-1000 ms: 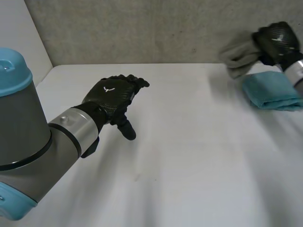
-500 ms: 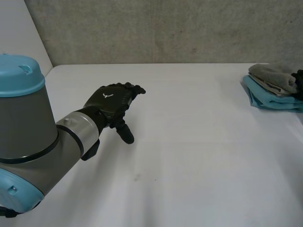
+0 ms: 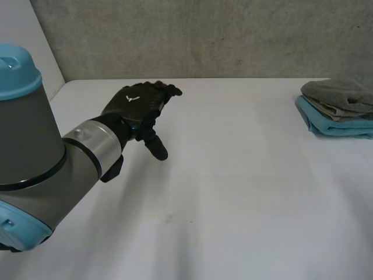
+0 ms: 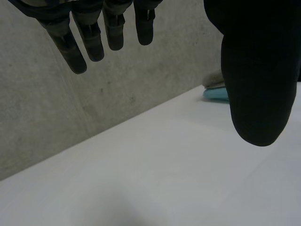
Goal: Fold the laundry.
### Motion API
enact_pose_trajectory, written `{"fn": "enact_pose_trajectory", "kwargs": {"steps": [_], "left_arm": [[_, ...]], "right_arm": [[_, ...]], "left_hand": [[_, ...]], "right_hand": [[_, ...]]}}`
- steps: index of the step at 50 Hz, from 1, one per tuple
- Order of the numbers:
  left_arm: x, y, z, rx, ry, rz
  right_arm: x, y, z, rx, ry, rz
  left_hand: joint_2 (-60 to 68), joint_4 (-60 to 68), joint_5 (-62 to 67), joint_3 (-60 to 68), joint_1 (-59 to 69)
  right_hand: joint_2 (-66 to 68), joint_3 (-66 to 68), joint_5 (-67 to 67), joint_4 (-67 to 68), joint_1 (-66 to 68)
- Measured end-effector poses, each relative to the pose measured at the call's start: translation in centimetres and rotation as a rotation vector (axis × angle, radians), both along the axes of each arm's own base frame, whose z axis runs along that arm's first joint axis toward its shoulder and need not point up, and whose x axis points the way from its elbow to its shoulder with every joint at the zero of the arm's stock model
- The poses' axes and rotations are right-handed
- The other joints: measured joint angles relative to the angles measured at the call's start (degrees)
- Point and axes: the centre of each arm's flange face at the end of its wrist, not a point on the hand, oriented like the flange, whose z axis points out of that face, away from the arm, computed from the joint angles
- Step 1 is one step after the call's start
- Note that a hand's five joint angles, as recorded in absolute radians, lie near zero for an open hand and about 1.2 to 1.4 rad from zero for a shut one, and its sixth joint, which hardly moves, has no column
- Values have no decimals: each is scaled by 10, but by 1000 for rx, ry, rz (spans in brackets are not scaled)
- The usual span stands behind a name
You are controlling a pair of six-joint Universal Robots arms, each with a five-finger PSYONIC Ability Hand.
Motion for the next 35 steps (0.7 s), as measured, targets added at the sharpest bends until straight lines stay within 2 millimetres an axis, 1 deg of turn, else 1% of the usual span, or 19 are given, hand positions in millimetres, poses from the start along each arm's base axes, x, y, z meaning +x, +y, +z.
{"fn": "enact_pose_trajectory", "kwargs": {"steps": [2,3,6,8,10,11,12,13,14,15,16,19,21,22,24,26,27,30,35], "left_arm": [[0,0,5,-12,7,0],[0,0,6,-16,10,0],[2,1,15,-40,25,2],[4,2,21,-54,34,4],[4,2,21,-56,36,5],[7,1,29,-75,49,15],[9,0,32,-83,54,20],[11,0,34,-89,58,26],[13,-1,37,-95,62,32],[14,-2,38,-99,64,37],[17,-3,41,-106,68,45],[23,-6,45,-116,75,64],[24,-7,45,-117,76,68],[30,-9,46,-119,76,86],[33,-10,46,-118,75,95],[40,-12,44,-113,71,116],[40,-12,44,-113,71,116],[48,-13,39,-101,62,141],[58,-16,32,-82,50,175]], "right_arm": [[-8,5,26,-31,5,-100],[-9,6,31,-36,7,-115],[-8,18,70,-62,21,-207],[6,26,87,-62,17,-207],[9,27,89,-62,15,-204],[48,42,112,-54,-20,-135],[68,49,120,-46,-42,-93],[76,52,122,-42,-52,-77],[100,64,130,-23,-87,-19],[107,67,131,-16,-98,-3],[134,82,135,21,-145,64],[173,110,136,105,-231,168],[180,117,135,124,-248,186],[207,144,131,200,-310,258],[218,157,128,233,-335,287],[246,195,115,309,-388,360],[246,195,115,309,-388,360],[268,232,93,346,-413,417],[284,265,66,325,-411,470]], "left_hand": [[0,0,0,0,0],[0,0,0,0,0],[0,0,0,0,0],[0,0,0,0,0],[0,0,0,0,0],[0,0,0,0,0],[0,0,0,0,0],[0,0,0,0,0],[0,0,0,0,0],[0,0,0,0,0],[0,0,0,0,0],[0,0,0,0,0],[0,0,0,0,0],[0,0,0,0,0],[0,0,0,0,0],[0,0,0,0,0],[0,0,0,0,0],[0,0,0,0,0],[0,0,0,0,0]], "right_hand": [[0,0,0,0,0],[0,0,0,0,0],[0,0,0,0,0],[0,0,0,0,0],[0,0,0,0,0],[0,0,0,0,0],[0,0,0,0,0],[0,0,0,0,0],[0,0,0,0,0],[0,0,0,0,0],[0,0,0,0,0],[0,0,0,0,0],[0,0,0,0,0],[0,0,0,0,0],[0,0,0,0,0],[0,0,0,0,0],[0,0,0,0,0],[0,0,0,0,0],[0,0,0,0,0]]}}
